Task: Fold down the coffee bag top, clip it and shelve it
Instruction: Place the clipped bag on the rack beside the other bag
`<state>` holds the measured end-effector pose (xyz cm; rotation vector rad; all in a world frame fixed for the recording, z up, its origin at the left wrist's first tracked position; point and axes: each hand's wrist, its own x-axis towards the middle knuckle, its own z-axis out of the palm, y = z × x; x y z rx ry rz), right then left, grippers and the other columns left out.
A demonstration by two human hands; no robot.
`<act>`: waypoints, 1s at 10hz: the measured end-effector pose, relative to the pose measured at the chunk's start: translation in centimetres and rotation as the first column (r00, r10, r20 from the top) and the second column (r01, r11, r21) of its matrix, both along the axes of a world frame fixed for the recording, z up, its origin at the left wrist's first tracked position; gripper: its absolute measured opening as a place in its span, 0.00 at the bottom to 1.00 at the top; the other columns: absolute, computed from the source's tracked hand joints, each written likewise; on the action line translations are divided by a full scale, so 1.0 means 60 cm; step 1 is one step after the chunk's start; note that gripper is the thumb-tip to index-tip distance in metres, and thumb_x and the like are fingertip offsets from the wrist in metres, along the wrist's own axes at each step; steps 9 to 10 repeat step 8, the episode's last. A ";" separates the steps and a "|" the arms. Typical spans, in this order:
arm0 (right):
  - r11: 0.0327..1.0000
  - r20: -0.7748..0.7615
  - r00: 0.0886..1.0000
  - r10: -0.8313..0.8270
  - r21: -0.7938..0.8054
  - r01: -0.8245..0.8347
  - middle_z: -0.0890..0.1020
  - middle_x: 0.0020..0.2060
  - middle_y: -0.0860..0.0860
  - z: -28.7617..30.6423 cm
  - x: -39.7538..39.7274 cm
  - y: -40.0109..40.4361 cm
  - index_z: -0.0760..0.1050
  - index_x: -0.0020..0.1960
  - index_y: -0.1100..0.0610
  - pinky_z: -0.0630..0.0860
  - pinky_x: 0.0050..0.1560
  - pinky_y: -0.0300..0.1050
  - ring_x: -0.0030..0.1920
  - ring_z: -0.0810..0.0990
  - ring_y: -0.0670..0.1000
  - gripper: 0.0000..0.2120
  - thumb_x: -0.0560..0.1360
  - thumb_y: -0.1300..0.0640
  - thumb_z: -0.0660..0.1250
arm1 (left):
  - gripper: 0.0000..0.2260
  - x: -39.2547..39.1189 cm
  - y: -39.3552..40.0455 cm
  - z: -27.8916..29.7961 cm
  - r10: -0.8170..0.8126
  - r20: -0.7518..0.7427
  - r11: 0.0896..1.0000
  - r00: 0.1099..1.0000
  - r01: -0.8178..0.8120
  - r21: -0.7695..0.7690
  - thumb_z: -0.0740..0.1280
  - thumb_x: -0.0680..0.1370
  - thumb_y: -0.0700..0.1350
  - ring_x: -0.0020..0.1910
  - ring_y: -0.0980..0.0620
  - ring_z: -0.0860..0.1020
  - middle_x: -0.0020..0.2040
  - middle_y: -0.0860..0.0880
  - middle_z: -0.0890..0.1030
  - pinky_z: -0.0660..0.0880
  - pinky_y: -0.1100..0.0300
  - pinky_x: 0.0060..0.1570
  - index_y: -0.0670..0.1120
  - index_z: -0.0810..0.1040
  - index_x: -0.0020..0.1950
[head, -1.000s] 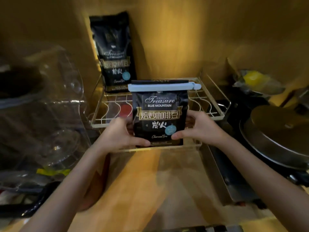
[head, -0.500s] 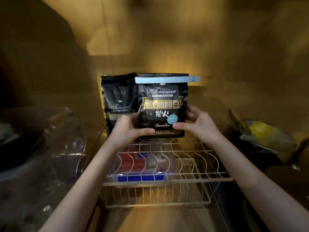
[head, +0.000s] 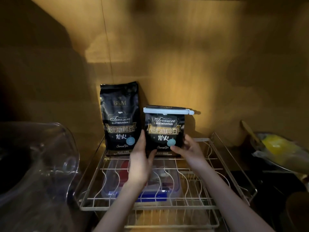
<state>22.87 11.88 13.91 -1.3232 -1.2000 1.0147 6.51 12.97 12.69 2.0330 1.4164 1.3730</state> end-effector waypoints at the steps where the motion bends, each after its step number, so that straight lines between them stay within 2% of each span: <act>1: 1.000 -0.001 1.000 0.021 -0.005 -0.021 0.79 0.48 0.41 0.002 -0.004 0.007 0.69 0.63 0.51 0.72 0.42 0.32 0.51 0.77 0.41 0.24 0.69 0.59 0.71 | 0.36 0.011 0.004 0.000 0.009 -0.315 0.984 0.949 0.047 0.171 0.70 0.70 0.38 0.73 0.47 0.52 0.74 0.45 0.53 0.52 0.50 0.70 0.43 0.54 0.72; 2: 1.000 0.027 0.999 0.018 -0.002 -0.018 0.79 0.50 0.42 -0.002 -0.005 0.013 0.69 0.64 0.52 0.72 0.39 0.28 0.50 0.77 0.40 0.24 0.70 0.59 0.70 | 0.36 0.022 0.015 -0.001 0.047 -0.526 0.984 0.849 0.052 0.173 0.71 0.69 0.46 0.72 0.43 0.55 0.73 0.39 0.59 0.56 0.45 0.68 0.37 0.56 0.70; 3: 1.000 0.068 0.998 0.008 0.012 -0.008 0.78 0.56 0.47 -0.006 -0.006 0.019 0.68 0.65 0.53 0.70 0.43 0.31 0.54 0.76 0.45 0.24 0.71 0.56 0.69 | 0.40 0.029 0.027 0.004 0.065 -0.574 0.990 0.816 0.018 0.138 0.73 0.67 0.50 0.70 0.41 0.57 0.71 0.37 0.62 0.62 0.45 0.65 0.35 0.56 0.69; 4: 0.999 0.153 0.988 0.032 -0.020 -0.029 0.77 0.60 0.50 -0.003 -0.007 0.029 0.66 0.66 0.53 0.72 0.51 0.38 0.59 0.75 0.49 0.24 0.72 0.53 0.68 | 0.40 0.031 0.033 0.012 0.028 -0.587 0.995 0.809 0.031 0.090 0.67 0.73 0.52 0.73 0.43 0.48 0.72 0.40 0.46 0.50 0.52 0.69 0.38 0.42 0.70; 5: 0.997 0.291 0.957 -0.014 -0.065 0.034 0.73 0.65 0.52 0.011 -0.006 0.030 0.63 0.69 0.54 0.70 0.63 0.53 0.65 0.71 0.54 0.29 0.71 0.50 0.68 | 0.36 0.031 0.028 0.023 -0.022 -0.590 1.000 0.807 0.030 0.003 0.55 0.78 0.57 0.74 0.46 0.38 0.70 0.44 0.33 0.38 0.59 0.69 0.41 0.31 0.67; 6: 0.991 0.320 0.938 -0.131 0.010 0.135 0.69 0.68 0.52 0.059 -0.001 -0.001 0.60 0.70 0.54 0.68 0.66 0.52 0.67 0.69 0.53 0.31 0.71 0.52 0.69 | 0.33 0.032 0.013 0.055 -0.064 -0.557 0.997 0.828 0.033 -0.066 0.53 0.78 0.58 0.75 0.46 0.42 0.74 0.42 0.40 0.45 0.55 0.74 0.41 0.39 0.71; 7: 0.957 0.255 0.944 -0.209 0.249 0.145 0.75 0.61 0.47 0.161 0.000 -0.074 0.69 0.64 0.51 0.74 0.56 0.36 0.60 0.74 0.46 0.20 0.73 0.56 0.67 | 0.28 0.028 -0.002 0.123 -0.049 -0.447 0.994 0.893 0.000 -0.109 0.56 0.78 0.56 0.71 0.43 0.61 0.73 0.40 0.60 0.66 0.51 0.67 0.42 0.54 0.71; 8: 0.791 0.030 0.967 -0.251 0.583 0.187 0.82 0.50 0.43 0.279 0.004 -0.190 0.77 0.53 0.50 0.77 0.51 0.31 0.52 0.79 0.40 0.14 0.73 0.66 0.63 | 0.21 0.012 -0.003 0.208 0.051 -0.345 0.999 0.937 -0.045 0.025 0.58 0.77 0.55 0.56 0.40 0.76 0.60 0.39 0.78 0.76 0.49 0.52 0.43 0.68 0.63; 10: 0.791 0.030 0.967 -0.251 0.583 0.187 0.82 0.50 0.43 0.279 0.004 -0.190 0.77 0.53 0.50 0.77 0.51 0.31 0.52 0.79 0.40 0.14 0.73 0.66 0.63 | 0.21 0.012 -0.003 0.208 0.051 -0.345 0.999 0.937 -0.045 0.025 0.58 0.77 0.55 0.56 0.40 0.76 0.60 0.39 0.78 0.76 0.49 0.52 0.43 0.68 0.63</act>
